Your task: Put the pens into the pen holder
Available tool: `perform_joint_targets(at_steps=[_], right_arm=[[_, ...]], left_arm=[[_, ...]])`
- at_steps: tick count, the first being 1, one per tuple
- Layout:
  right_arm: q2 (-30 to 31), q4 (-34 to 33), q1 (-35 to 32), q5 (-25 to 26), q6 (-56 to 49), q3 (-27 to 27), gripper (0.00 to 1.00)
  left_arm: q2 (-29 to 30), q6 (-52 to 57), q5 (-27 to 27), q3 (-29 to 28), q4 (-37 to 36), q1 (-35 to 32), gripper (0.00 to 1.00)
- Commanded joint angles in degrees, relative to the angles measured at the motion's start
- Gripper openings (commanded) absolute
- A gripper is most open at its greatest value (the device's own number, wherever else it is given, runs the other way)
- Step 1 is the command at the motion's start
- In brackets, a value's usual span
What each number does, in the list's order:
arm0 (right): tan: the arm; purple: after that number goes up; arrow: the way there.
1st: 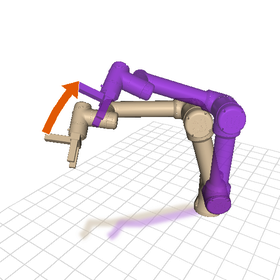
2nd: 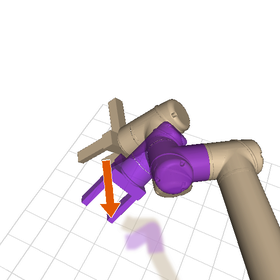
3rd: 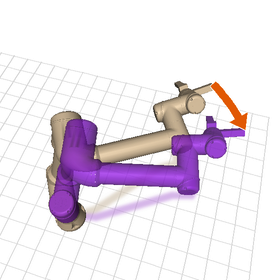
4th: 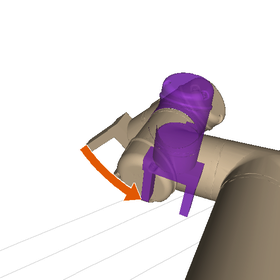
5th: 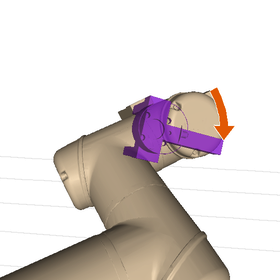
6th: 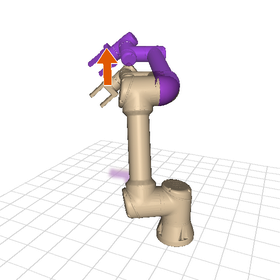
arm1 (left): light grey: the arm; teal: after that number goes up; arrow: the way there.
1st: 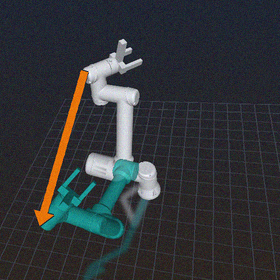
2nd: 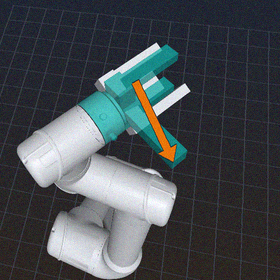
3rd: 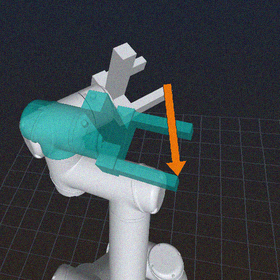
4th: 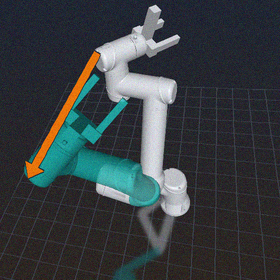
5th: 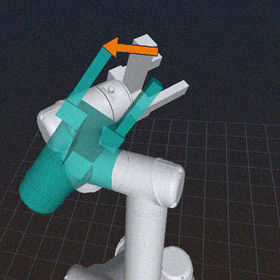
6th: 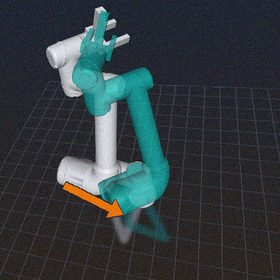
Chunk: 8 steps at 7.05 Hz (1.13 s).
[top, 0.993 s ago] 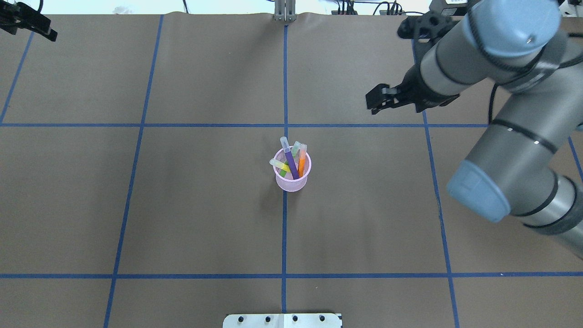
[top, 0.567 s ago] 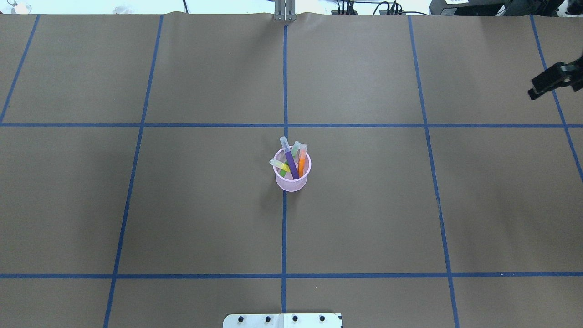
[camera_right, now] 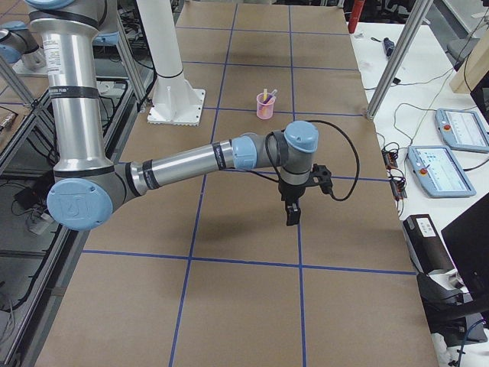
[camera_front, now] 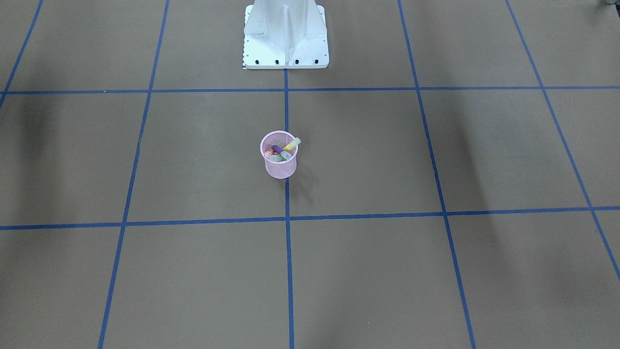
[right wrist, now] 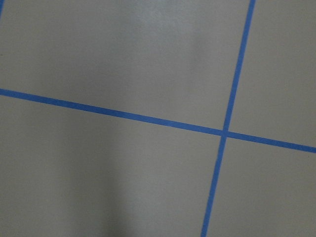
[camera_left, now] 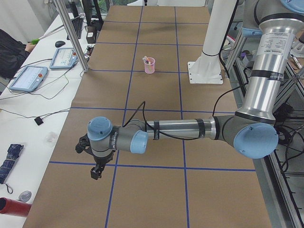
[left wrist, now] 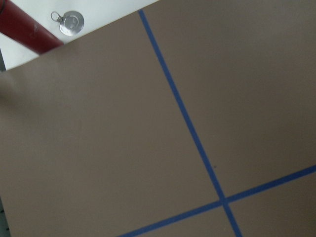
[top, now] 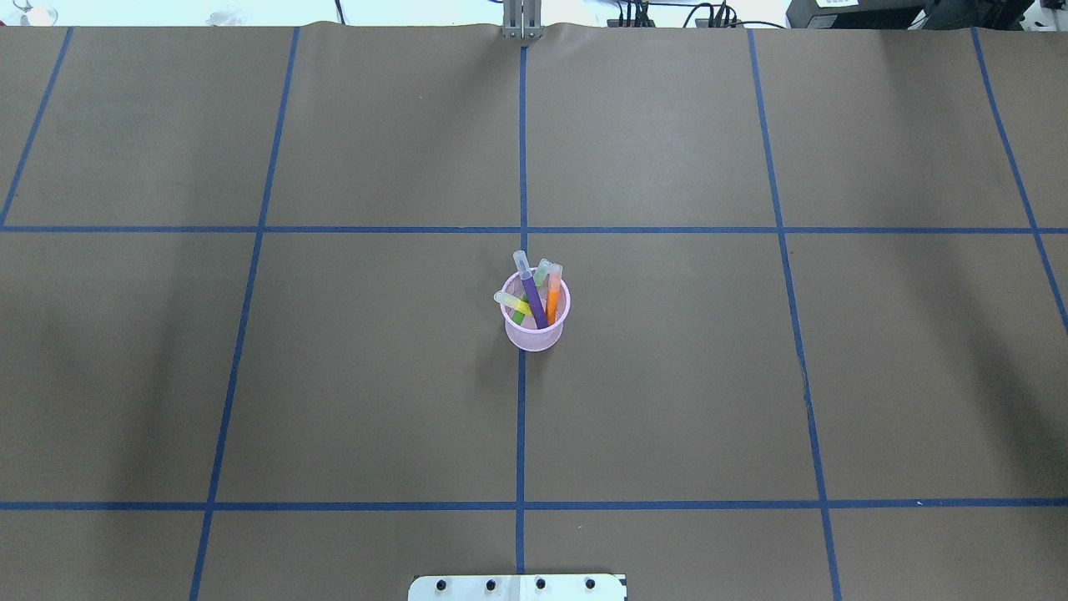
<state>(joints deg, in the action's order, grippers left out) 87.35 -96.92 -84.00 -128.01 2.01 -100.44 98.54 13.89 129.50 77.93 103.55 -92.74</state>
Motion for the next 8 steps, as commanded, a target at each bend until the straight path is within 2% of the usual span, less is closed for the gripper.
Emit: perform_joint_targets(at_steps=[1,2,3,4,7,8], right_arm=[[3.43,6.1,-2.74,-0.14,-0.17,4.36,1.0],[4.49,9.08,-3.27,-0.14,-1.3,6.99,1.0],[4.41,12.33,-3.97,-0.66,-2.01,10.58,1.0],[4.5,12.89,-4.32,-1.8,-2.01,12.01,1.0],[4.32,12.46,-7.3,-5.75,-1.93,11.5,1.0],[4.84,12.28,-8.1,-5.76,-1.4,9.85,1.0]], left_arm=[[-7.45,-13.1,0.13,9.2,-0.1,0.1,1.0],[-9.23,-16.14,0.22,13.87,-3.67,0.45,1.0],[-9.25,-17.04,0.14,18.35,-10.49,2.02,1.0],[-9.25,-17.75,0.22,21.97,-15.26,2.64,1.0],[-9.51,-19.07,0.22,22.71,-16.63,3.53,1.0],[-9.51,-19.07,0.14,22.79,-16.63,3.53,1.0]])
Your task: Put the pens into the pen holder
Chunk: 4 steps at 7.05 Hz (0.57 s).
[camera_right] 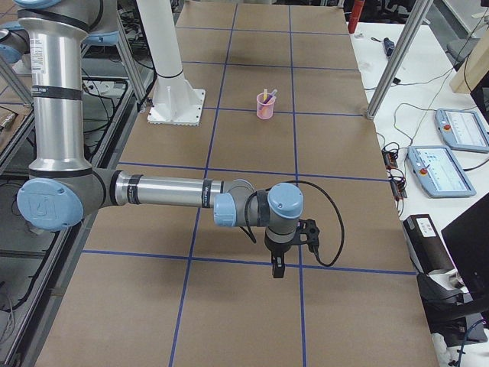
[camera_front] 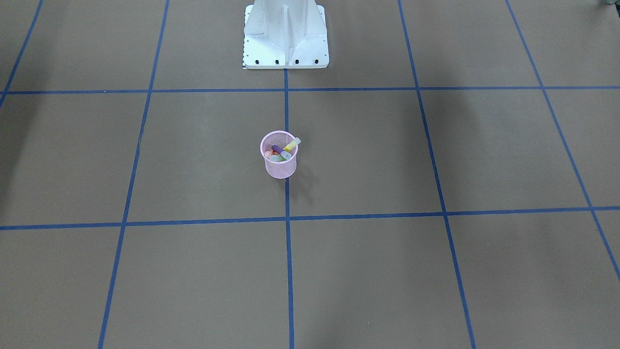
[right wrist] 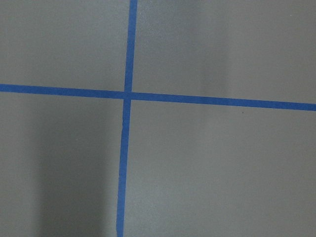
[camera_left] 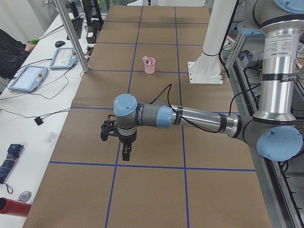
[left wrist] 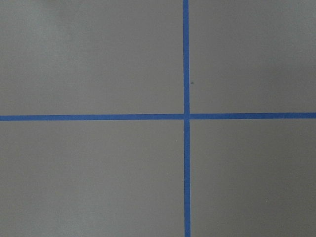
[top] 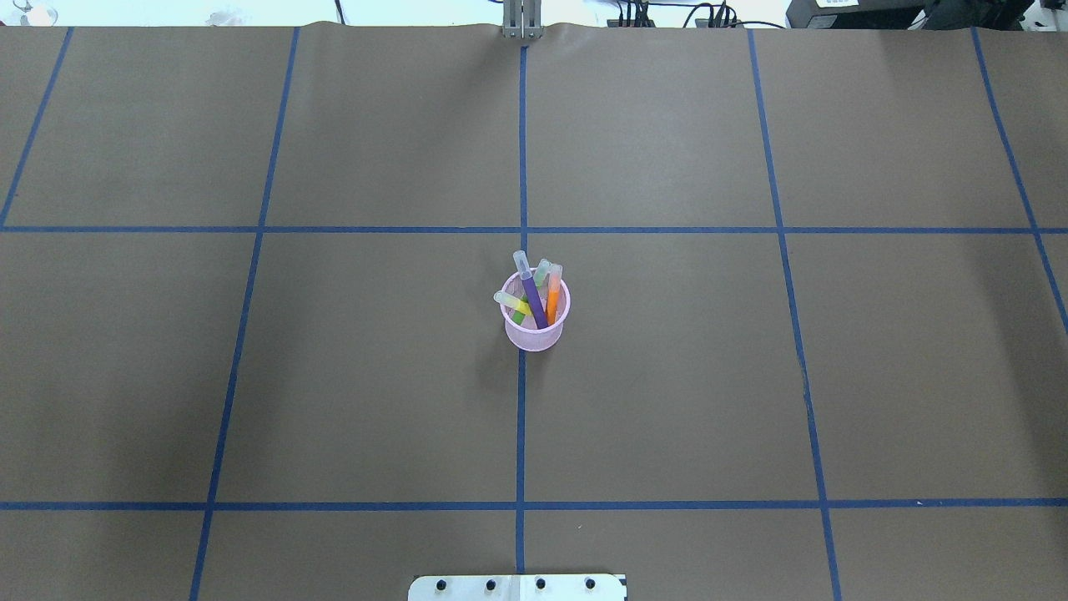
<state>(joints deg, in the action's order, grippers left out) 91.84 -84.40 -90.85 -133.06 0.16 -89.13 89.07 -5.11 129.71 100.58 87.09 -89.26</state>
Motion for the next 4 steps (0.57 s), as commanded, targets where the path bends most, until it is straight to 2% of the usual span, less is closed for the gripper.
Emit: perform_joint_targets(at_steps=[1,4], right_arm=[[1.06,-2.24,-1.17,-0.62,3.59,-5.05,1.0],[1.33,-7.7,-0.12,-2.1,7.56,-10.97,1.0]], left_arm=[[0.05,-0.08,0.01,0.14,-0.16,0.05,1.0],[0.05,-0.08,-0.07,0.23,-0.16,0.05,1.0]])
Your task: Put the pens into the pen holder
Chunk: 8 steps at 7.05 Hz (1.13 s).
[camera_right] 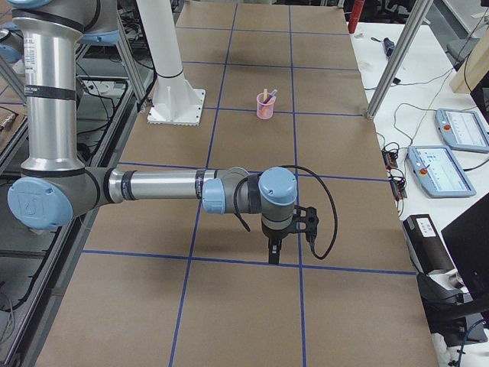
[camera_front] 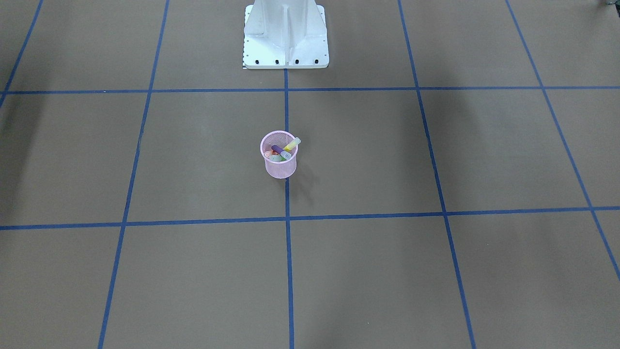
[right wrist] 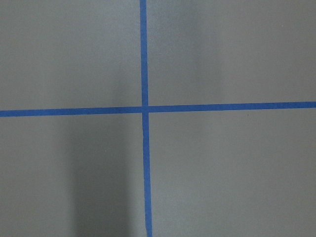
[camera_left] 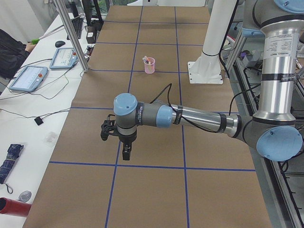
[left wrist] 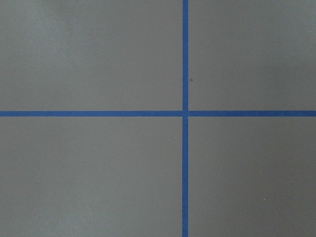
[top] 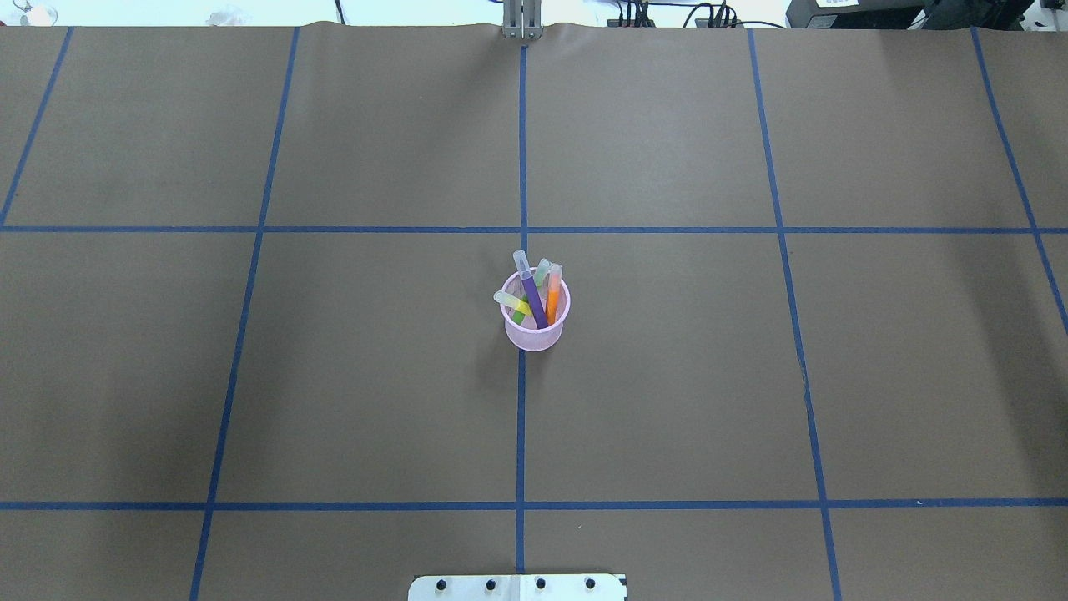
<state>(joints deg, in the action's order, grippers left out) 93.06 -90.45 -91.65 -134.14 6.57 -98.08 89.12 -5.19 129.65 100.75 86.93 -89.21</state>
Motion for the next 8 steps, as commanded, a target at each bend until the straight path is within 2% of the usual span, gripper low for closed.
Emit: perform_joint_targets(at_steps=[1,8], right_arm=[[0.1,-1.57,1.47,-1.47,3.95,-2.38,1.0],[0.28,-1.31,1.74,-1.38,3.63,-2.21,1.0]], left_arm=[[0.01,0.0,-0.01,0.07,0.0,0.0,1.0],[0.09,0.0,-0.18,-0.55,0.09,0.0,1.0]])
